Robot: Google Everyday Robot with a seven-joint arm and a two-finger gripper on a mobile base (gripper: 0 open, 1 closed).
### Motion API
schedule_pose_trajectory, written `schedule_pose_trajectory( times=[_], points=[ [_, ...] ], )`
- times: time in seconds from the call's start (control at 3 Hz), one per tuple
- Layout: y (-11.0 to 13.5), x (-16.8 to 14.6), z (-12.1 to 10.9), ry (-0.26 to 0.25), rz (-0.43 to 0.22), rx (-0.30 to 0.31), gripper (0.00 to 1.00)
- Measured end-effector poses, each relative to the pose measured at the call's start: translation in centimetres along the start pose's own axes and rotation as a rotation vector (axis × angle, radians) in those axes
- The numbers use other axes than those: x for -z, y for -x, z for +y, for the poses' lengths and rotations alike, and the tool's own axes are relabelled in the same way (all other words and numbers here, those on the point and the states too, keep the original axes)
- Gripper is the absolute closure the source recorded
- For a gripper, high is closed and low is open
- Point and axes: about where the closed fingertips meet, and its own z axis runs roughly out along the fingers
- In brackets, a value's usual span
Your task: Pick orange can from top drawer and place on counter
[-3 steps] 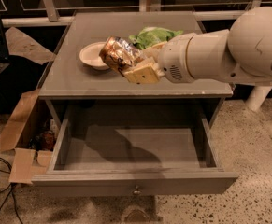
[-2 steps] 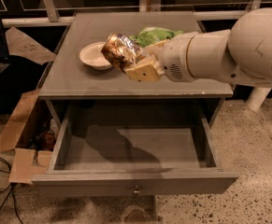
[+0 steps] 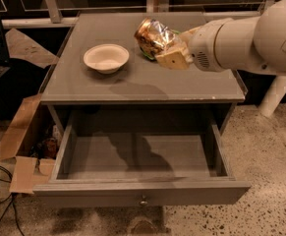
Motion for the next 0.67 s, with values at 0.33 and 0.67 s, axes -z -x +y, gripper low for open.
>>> schedule_pose_trajectory(
  times=[0.33,0.67],
  points=[
    [-2.9,-0.1,-3.0,-0.075,0.076,-0.023,1.00],
    [-5.8,-1.1,-5.0,-0.134,0.140,-0.058,1.00]
  ],
)
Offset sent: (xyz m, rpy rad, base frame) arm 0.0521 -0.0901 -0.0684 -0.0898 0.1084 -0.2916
